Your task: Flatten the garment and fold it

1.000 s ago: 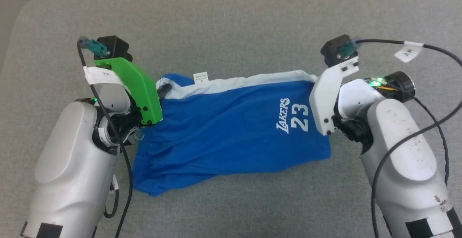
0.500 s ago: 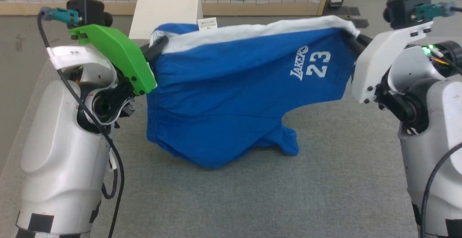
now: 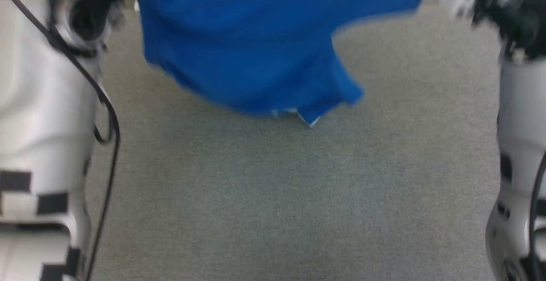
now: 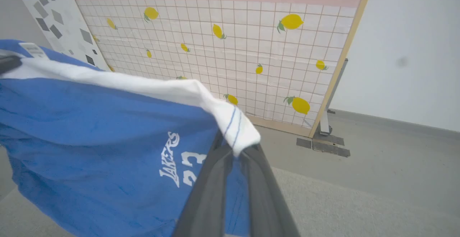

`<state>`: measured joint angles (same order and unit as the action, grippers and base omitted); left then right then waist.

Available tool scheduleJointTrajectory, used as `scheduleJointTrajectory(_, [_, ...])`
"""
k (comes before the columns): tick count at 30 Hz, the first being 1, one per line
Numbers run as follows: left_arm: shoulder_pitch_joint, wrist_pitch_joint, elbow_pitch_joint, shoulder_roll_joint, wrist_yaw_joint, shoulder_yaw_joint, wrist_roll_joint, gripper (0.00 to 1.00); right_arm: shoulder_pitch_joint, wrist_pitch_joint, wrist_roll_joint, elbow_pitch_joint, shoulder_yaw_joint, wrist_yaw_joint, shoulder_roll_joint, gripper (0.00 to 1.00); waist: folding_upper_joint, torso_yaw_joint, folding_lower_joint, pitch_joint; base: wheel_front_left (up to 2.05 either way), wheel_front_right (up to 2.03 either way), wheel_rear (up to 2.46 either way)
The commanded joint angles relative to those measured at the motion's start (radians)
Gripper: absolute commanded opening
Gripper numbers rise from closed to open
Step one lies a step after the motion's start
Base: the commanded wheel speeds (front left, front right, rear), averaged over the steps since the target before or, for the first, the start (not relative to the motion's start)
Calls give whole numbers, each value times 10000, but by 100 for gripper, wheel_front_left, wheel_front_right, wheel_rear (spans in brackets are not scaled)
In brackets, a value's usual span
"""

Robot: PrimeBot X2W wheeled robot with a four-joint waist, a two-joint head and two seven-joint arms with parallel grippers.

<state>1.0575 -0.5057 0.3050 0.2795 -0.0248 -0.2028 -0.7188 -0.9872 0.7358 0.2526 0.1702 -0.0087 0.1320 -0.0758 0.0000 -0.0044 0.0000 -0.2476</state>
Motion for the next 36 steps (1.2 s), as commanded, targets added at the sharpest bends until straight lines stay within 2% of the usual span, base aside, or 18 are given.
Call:
scheduleJointTrajectory(1, [628,216,205,87,78,-9,233,0,-682,-177,-146,257,-119,-13,75,0,0,-165,0,-1157,0,0,0])
scheduleJointTrajectory(4, [1659,659,713,12,159,132,296,0,-1887,-601,-659,807,160,-13,106,0,0,-222,0,-1707,0,0,0])
scheduleJointTrajectory(10, [3496,2000,1583,51,486,225,743,0,-3939,-1776,-1382,1994,-137,-13,215,0,0,-340,0,-2697,0,0,0])
scheduleJointTrajectory(18, [4060,3616,2701,36,1082,151,943,0,-4817,-2989,-1996,3273,-263,-13,251,0,0,-237,0,-3455,0,0,0])
scheduleJointTrajectory(27, [3137,4571,3508,-196,1505,-387,500,0,-3895,-3553,-1466,4062,420,-13,254,0,0,7,0,-3307,0,0,0])
scheduleJointTrajectory(31, [2167,4903,3445,-228,1547,-944,56,0,-2813,-3755,-931,4089,899,-13,186,0,0,130,0,-2706,0,0,0])
scheduleJointTrajectory(36, [105,5359,2794,-167,1552,-1904,-1000,0,-838,-3956,241,3722,1622,-13,-149,0,0,302,0,-1468,0,0,0])
